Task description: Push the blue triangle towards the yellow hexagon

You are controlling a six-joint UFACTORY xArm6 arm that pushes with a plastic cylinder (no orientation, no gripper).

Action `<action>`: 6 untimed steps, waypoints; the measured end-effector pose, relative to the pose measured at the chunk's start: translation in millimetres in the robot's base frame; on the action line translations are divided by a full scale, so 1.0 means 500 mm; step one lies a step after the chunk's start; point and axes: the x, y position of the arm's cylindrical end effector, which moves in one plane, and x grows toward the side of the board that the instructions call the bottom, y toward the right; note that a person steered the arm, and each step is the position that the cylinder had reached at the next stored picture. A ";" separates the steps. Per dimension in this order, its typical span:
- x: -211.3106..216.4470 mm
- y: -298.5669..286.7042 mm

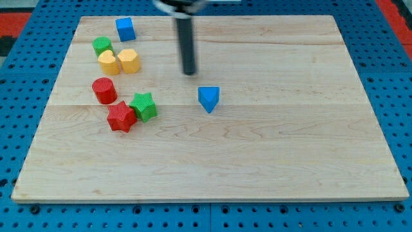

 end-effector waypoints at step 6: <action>-0.029 -0.141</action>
